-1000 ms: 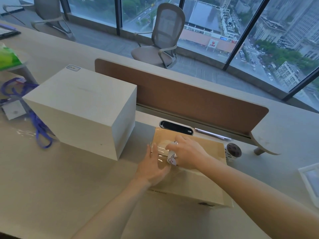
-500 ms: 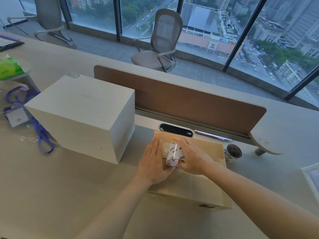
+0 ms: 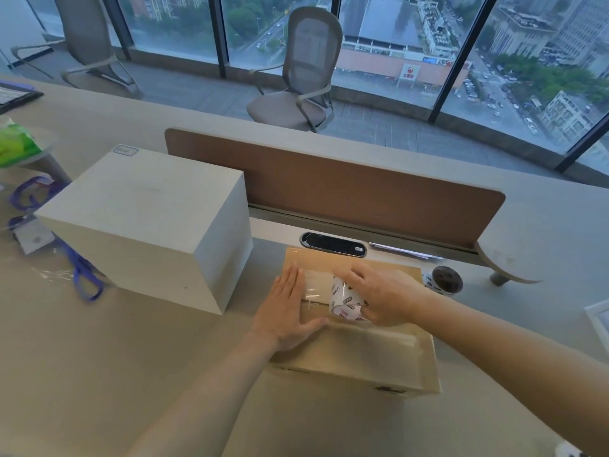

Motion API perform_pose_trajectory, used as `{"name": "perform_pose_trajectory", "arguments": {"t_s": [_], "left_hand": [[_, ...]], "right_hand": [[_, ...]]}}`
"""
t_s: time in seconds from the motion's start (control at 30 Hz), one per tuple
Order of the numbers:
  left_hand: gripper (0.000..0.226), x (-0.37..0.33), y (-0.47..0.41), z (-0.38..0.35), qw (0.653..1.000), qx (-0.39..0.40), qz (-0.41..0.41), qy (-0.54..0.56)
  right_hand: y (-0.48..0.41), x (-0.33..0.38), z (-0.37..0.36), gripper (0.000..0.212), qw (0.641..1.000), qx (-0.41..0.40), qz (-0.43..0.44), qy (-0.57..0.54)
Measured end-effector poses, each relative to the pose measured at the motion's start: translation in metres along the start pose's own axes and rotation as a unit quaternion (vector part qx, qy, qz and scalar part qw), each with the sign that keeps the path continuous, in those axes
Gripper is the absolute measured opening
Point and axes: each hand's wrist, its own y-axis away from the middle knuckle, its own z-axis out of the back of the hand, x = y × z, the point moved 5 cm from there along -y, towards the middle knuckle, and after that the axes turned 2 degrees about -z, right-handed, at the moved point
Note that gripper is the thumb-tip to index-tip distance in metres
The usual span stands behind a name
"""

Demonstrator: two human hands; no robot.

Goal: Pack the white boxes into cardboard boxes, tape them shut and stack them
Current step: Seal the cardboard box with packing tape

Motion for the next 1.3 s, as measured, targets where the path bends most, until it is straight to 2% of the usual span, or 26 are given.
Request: {"name": "perform_pose_trajectory", "arguments": {"t_s": [0.2, 0.37, 0.53, 0.6, 0.73, 0.83, 1.0, 1.17, 1.3], "left_hand": [[0.101, -0.002, 0.001, 0.0, 1.0, 0.0, 0.02, -0.014], [0.096, -0.029, 0.003, 0.001, 0.997, -0.026, 0.042, -0.068], [0.104, -0.041, -0.001, -0.007, 0.991, -0.054, 0.12, -0.024], [0.104, -0.039, -0.003, -0.007, 0.989, -0.064, 0.128, -0.022], [0.096, -0.036, -0.002, -0.008, 0.986, -0.084, 0.142, -0.004], [0.096, -0.036, -0.002, -0.005, 0.985, -0.083, 0.153, -0.015], [0.108, -0.038, -0.005, -0.006, 0.986, -0.053, 0.153, -0.028], [0.121, -0.036, -0.004, -0.009, 0.987, -0.026, 0.149, -0.054], [0.121, -0.038, -0.004, -0.009, 0.987, -0.011, 0.143, -0.078]], "right_hand": [[0.04, -0.043, -0.009, 0.094, 0.992, -0.039, -0.058, -0.103], [0.046, -0.033, -0.033, 0.083, 0.987, -0.096, -0.041, -0.119], [0.048, -0.045, -0.04, 0.086, 0.96, -0.068, -0.046, -0.266], [0.05, -0.05, -0.041, 0.087, 0.953, -0.06, -0.05, -0.292], [0.055, -0.053, -0.036, 0.085, 0.978, -0.07, -0.017, -0.194], [0.06, -0.064, -0.033, 0.086, 0.984, -0.091, 0.012, -0.149], [0.074, -0.081, -0.025, 0.093, 0.99, -0.097, 0.029, -0.102], [0.098, -0.105, -0.037, 0.082, 0.989, -0.106, 0.024, -0.099], [0.111, -0.111, -0.049, 0.082, 0.987, -0.128, 0.023, -0.092]]}}
